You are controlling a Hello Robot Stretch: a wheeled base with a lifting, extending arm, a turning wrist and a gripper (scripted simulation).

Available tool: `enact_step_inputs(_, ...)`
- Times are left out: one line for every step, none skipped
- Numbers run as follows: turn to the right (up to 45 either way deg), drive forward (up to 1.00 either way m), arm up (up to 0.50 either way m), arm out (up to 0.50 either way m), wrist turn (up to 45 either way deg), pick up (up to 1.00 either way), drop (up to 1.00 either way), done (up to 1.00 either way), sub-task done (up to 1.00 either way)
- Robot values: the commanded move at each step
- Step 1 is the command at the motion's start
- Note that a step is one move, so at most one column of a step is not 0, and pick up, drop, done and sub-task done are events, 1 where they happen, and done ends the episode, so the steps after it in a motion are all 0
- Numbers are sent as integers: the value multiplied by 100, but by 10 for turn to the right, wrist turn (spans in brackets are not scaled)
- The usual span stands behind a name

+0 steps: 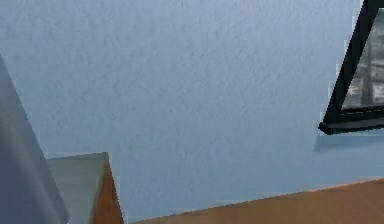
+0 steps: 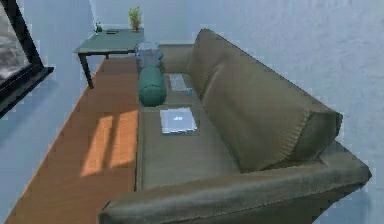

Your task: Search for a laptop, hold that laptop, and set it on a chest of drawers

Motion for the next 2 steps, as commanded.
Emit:
enact_step_inputs(240, 0, 0, 0, 0, 0, 0, 0, 0)
enact_step_inputs(0, 30, 0, 0, 0, 0, 0, 0, 0)
